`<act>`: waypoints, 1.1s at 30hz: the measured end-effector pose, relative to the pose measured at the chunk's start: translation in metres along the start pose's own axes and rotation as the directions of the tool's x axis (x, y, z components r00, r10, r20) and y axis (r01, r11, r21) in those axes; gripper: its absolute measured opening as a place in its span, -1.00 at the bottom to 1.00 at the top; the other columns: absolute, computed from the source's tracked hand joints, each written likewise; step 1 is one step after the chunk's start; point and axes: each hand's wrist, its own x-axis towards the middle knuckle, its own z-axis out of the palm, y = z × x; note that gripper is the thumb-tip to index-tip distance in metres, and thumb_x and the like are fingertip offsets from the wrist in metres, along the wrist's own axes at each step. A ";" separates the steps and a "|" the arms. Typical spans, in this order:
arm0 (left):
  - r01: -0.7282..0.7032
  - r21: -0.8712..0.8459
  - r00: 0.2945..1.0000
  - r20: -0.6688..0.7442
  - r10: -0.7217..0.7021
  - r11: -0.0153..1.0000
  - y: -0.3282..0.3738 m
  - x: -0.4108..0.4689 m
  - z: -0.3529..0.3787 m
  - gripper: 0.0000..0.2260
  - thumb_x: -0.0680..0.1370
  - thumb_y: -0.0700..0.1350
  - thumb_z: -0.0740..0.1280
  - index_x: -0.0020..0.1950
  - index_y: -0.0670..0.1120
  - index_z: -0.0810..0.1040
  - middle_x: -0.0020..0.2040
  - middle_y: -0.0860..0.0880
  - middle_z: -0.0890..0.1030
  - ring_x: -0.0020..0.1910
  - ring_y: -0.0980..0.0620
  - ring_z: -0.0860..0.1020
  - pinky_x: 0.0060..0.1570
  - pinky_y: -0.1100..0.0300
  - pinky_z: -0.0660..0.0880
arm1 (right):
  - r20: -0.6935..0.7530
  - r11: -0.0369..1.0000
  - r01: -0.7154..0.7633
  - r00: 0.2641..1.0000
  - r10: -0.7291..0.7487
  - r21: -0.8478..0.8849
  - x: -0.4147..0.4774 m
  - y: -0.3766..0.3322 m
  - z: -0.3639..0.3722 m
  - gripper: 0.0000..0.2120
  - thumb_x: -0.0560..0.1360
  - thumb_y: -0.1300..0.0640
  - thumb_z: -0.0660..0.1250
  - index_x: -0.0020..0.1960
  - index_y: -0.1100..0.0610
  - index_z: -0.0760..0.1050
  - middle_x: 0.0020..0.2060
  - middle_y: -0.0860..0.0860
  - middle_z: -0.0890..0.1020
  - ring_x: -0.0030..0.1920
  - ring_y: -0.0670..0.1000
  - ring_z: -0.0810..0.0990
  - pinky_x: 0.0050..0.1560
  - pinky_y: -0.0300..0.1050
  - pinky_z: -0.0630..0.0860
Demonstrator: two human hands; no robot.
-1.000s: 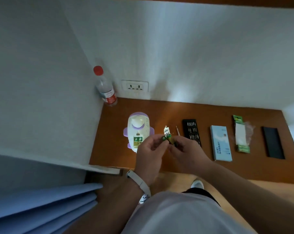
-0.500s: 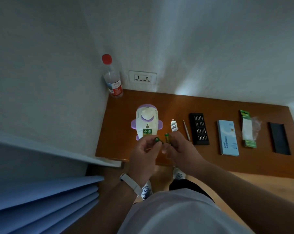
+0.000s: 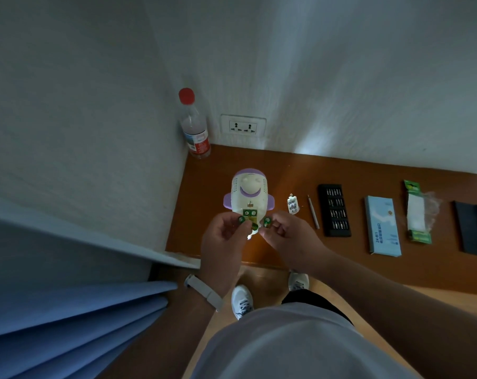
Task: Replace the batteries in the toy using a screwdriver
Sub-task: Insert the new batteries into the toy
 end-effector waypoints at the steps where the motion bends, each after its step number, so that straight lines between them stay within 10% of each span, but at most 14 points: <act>1: 0.011 -0.024 1.000 0.011 -0.011 1.000 0.000 0.000 0.000 -0.90 0.55 -0.19 0.44 0.01 -0.01 0.60 -0.08 0.08 0.70 -0.06 0.08 0.68 -0.11 0.25 0.62 | 0.003 1.000 0.000 1.000 0.000 0.007 0.000 -0.001 0.000 -0.90 0.56 -0.02 0.33 -0.11 -0.03 0.50 -0.32 -0.09 0.53 -0.33 -0.22 0.44 -0.28 -0.21 0.39; 21: -0.200 0.333 0.960 0.253 0.117 0.921 -0.007 0.012 -0.011 -0.75 0.56 -0.21 0.42 0.02 0.17 0.55 -0.10 0.18 0.67 -0.10 0.19 0.63 -0.19 0.27 0.58 | -0.034 0.990 0.044 0.999 -0.040 0.132 0.008 -0.001 -0.001 -0.95 0.55 0.08 0.37 -0.09 -0.04 0.55 -0.38 -0.17 0.52 -0.38 -0.22 0.43 -0.37 -0.38 0.38; 33: -0.393 0.502 0.919 0.208 0.333 0.770 -0.005 0.022 -0.009 -0.91 0.55 -0.12 0.46 0.03 -0.08 0.64 -0.12 0.14 0.54 -0.11 0.20 0.55 -0.20 0.28 0.51 | -0.004 0.999 0.052 0.999 -0.052 0.005 0.013 -0.007 -0.005 -0.94 0.54 0.06 0.36 -0.09 0.03 0.55 -0.40 -0.29 0.52 -0.38 -0.25 0.44 -0.39 -0.38 0.36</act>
